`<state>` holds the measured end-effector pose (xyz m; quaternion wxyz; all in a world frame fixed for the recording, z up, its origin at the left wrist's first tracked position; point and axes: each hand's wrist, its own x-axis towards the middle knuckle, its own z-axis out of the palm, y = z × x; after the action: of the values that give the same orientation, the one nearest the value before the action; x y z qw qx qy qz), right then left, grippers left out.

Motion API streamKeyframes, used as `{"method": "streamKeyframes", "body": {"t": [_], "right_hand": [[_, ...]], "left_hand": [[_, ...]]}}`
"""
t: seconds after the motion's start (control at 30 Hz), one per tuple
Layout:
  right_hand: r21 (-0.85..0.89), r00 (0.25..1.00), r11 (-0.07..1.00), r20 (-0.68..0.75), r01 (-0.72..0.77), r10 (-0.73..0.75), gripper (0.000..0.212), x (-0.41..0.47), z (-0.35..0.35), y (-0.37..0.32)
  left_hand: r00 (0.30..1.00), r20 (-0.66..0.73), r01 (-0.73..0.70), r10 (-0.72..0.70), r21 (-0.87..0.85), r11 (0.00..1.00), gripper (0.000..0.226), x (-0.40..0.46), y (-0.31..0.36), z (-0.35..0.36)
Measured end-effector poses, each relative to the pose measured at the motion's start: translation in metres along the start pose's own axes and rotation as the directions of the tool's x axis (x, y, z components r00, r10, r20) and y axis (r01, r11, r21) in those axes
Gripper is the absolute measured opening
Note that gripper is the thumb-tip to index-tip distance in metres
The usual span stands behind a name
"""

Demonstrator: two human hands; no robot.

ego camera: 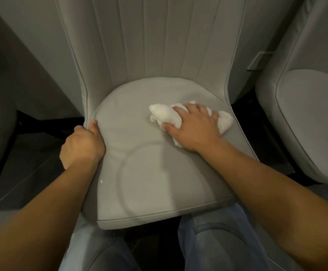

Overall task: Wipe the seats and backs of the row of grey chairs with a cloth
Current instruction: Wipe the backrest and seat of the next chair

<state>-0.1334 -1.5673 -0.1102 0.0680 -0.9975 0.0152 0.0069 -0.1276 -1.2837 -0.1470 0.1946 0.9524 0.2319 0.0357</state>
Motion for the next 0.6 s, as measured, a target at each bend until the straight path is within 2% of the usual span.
{"method": "streamKeyframes", "body": {"t": [0.1,0.2,0.4,0.47,0.6], "right_hand": [[-0.028,1.000,1.000,0.018,-0.002,0.003,0.079,0.013,0.003,-0.009],[-0.012,1.000,1.000,0.021,0.017,-0.016,0.076,-0.014,-0.002,-0.009],[0.033,0.965,0.972,-0.130,0.232,-0.226,0.068,-0.139,-0.010,0.026],[0.031,0.973,0.978,-0.114,0.206,-0.201,0.070,-0.147,-0.016,0.050],[0.104,0.998,0.994,-0.069,0.014,-0.007,0.071,-0.124,-0.028,0.087]], "left_hand": [[1.000,-0.002,-0.004,0.004,0.001,1.000,0.071,0.002,0.001,-0.001],[1.000,0.014,-0.014,0.014,0.012,1.000,0.071,0.002,-0.001,-0.001],[0.999,0.037,-0.017,0.017,-0.002,1.000,0.075,0.006,-0.004,-0.001],[0.999,0.049,-0.015,0.014,0.006,1.000,0.076,0.006,-0.005,-0.001],[0.998,0.066,-0.011,0.009,0.022,1.000,0.077,0.007,-0.004,-0.001]]}}
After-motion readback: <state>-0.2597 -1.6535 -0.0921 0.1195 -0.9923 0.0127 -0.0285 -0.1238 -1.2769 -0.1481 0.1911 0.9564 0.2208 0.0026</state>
